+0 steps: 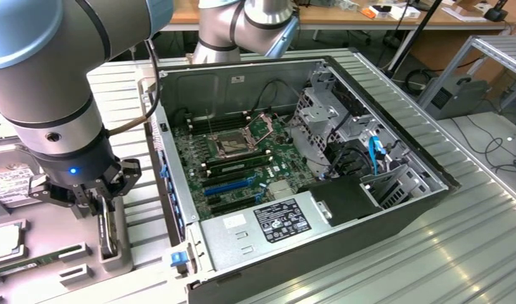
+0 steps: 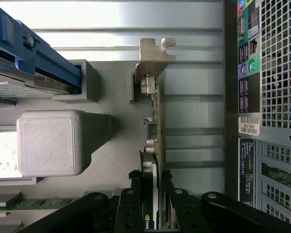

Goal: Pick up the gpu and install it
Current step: 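Pick up the gpu and move the gpu toward the slot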

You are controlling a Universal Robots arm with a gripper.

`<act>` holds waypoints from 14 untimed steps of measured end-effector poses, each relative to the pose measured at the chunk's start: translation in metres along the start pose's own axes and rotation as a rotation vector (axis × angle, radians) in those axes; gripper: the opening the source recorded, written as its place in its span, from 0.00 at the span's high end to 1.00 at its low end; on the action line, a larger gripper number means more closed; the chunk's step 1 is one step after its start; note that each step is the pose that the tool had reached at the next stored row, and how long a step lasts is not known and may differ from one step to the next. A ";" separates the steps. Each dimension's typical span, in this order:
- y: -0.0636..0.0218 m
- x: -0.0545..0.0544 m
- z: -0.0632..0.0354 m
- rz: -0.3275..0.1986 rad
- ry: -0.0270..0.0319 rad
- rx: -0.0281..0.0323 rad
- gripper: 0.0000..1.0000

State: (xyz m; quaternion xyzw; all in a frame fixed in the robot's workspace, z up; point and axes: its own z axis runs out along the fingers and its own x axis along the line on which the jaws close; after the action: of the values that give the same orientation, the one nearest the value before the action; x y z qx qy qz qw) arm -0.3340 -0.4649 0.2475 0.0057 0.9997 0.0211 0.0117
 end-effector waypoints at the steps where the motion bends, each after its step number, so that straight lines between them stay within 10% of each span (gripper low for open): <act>1: 0.0000 0.000 0.0000 0.000 -0.0001 -0.0005 0.73; 14: 0.0000 0.000 -0.0008 0.000 0.0000 -0.0030 0.73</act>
State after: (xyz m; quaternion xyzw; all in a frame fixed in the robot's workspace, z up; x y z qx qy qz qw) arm -0.3340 -0.4649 0.2483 0.0057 0.9997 0.0226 0.0117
